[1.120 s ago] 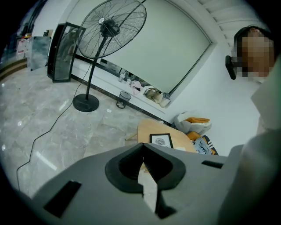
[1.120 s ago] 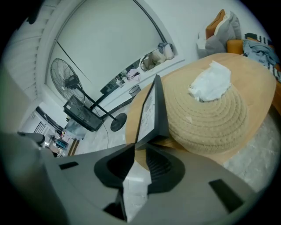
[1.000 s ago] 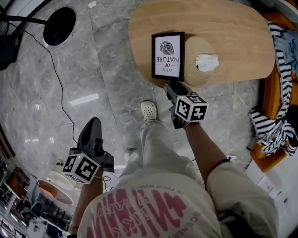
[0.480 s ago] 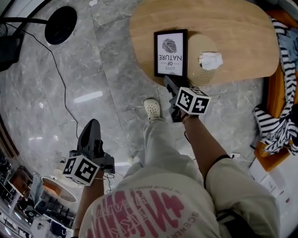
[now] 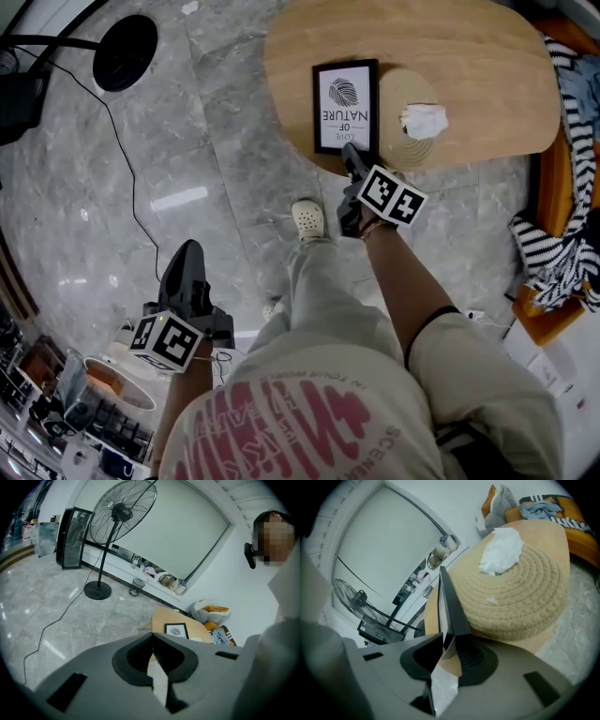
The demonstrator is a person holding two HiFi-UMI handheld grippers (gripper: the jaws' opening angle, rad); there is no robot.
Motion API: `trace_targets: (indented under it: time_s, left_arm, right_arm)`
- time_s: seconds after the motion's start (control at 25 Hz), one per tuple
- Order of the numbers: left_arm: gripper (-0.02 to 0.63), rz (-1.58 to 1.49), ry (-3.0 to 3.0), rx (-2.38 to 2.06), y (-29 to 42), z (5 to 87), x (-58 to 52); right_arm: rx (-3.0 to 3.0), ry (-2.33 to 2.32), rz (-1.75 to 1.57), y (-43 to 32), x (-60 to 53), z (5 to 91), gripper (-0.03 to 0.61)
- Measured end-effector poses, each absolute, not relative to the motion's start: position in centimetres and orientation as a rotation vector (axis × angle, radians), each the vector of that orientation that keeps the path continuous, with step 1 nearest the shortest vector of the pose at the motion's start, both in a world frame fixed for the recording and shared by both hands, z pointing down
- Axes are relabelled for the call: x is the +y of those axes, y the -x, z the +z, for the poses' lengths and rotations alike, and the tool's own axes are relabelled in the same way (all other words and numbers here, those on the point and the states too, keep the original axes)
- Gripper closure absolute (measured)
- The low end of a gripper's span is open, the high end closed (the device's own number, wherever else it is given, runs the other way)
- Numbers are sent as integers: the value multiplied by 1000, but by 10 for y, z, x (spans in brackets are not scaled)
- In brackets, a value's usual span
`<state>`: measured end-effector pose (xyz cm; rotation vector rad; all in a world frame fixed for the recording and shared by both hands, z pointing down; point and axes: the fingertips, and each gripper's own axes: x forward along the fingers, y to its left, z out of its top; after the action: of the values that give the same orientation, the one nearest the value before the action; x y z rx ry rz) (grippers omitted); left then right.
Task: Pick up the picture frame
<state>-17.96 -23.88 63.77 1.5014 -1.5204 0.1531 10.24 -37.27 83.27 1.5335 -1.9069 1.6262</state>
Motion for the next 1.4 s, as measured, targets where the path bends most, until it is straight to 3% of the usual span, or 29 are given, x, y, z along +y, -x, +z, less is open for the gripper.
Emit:
trace_targets:
  time_s: [0.36, 0.76, 1.4]
  left_arm:
    - [611, 175, -1499, -1592, 198, 620, -238]
    - [611, 183, -1540, -1655, 203, 598, -233]
    - [611, 36, -1651, -1648, 172, 554, -250]
  right_arm:
    - [-1849, -1550, 1764, -100, -366, 808, 501]
    - [-1797, -1518, 1689, -115, -354, 767, 504]
    - [-1847, -1503, 1722, -129, -325, 688, 505]
